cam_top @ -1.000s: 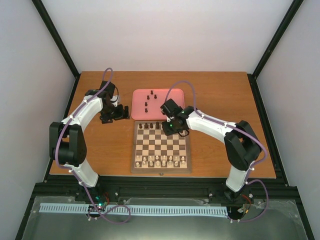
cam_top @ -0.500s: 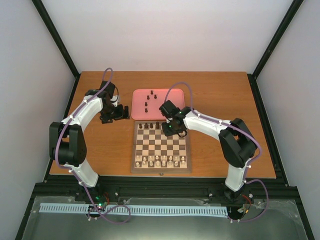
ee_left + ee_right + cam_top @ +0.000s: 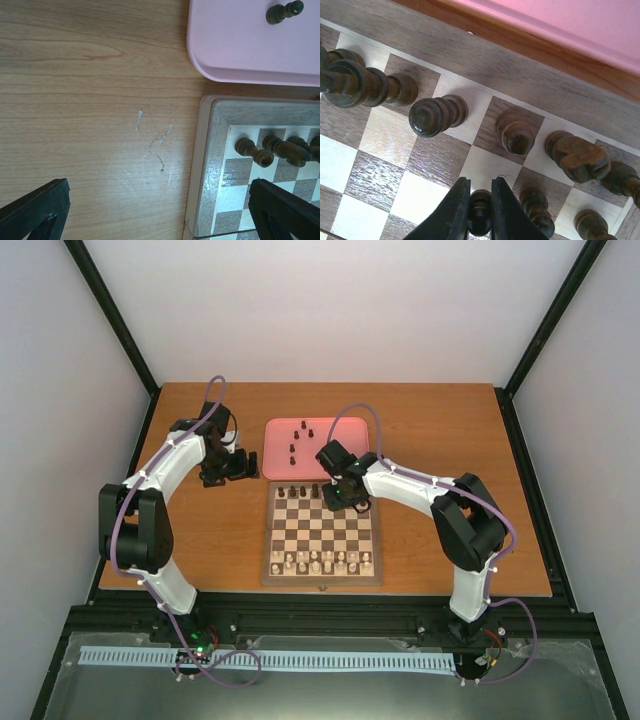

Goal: Set up the chess pieces on the board
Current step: Place the chess piece on the chessboard.

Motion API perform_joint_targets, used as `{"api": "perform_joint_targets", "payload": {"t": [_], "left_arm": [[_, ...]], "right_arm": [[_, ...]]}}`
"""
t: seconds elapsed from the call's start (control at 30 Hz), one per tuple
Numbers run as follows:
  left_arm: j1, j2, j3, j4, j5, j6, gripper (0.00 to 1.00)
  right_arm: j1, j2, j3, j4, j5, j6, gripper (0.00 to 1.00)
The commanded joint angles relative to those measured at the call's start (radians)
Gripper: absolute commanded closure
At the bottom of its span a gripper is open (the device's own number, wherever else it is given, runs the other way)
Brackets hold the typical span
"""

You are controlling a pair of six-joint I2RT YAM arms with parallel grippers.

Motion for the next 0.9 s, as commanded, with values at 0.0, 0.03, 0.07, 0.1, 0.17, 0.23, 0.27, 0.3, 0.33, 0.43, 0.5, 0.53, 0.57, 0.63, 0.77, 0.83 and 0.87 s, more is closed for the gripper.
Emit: {"api": "perform_joint_targets", "payload": {"t": [0.0,0.03,0.07,0.1,0.17,0.23,0.27,0.3,0.33,0.43,0.5,0.53,0.57,0.63,0.77,0.83,0.87], "left_arm": [[-0.004,-0.006,0.015,-0.001,0.000,0.022,0.00],[-0.004,-0.006,0.015,0.000,0.001,0.021,0.00],[-0.004,-0.005,0.015,0.000,0.001,0.022,0.00],[-0.003,-0.005,0.016,0.000,0.001,0.022,0.00],[-0.004,-0.003,0.017,-0.001,0.002,0.022,0.00],[-0.004,-0.003,0.016,0.001,0.003,0.022,0.00],[-0.004,-0.003,0.015,0.001,0.003,0.022,0.00],[-0.004,-0.003,0.016,0.001,0.002,0.022,0.00],[-0.004,-0.003,0.015,0.001,0.002,0.022,0.00],[-0.004,-0.003,0.015,0.003,0.003,0.023,0.00],[-0.004,-0.002,0.015,0.003,0.004,0.022,0.00],[-0.004,0.000,0.016,0.002,0.005,0.023,0.00],[-0.004,0.001,0.017,0.004,0.006,0.022,0.00],[-0.004,0.003,0.017,0.004,0.007,0.021,0.00],[-0.004,0.002,0.019,0.003,0.009,0.022,0.00],[-0.004,0.002,0.020,0.003,0.007,0.022,0.00],[-0.004,0.003,0.020,0.002,0.008,0.022,0.00]], "right_arm": [[0.004,0.018,0.026,0.016,0.025,0.002,0.88],[0.003,0.020,0.028,0.016,0.025,0.002,0.87],[0.003,0.023,0.029,0.014,0.024,0.000,0.87],[0.003,0.025,0.032,0.013,0.024,0.000,0.87],[0.003,0.030,0.034,0.012,0.023,0.001,0.86],[0.002,0.032,0.035,0.014,0.016,0.000,0.84],[0.002,0.033,0.036,0.015,0.010,-0.003,0.84],[0.001,0.033,0.036,0.014,0.008,-0.004,0.84],[0.001,0.034,0.036,0.013,0.004,-0.003,0.84],[0.002,0.034,0.033,0.007,-0.005,-0.008,0.82],[0.003,0.031,0.030,0.008,-0.014,-0.014,0.80],[0.003,0.030,0.030,0.009,-0.017,-0.016,0.78],[0.002,0.029,0.029,0.010,-0.018,-0.017,0.78],[0.002,0.026,0.032,0.010,-0.018,-0.018,0.77],[0.002,0.018,0.049,-0.001,-0.021,-0.019,0.76],[0.003,0.012,0.064,-0.013,-0.021,-0.023,0.75],[0.003,0.007,0.072,-0.019,-0.021,-0.026,0.75]]}}
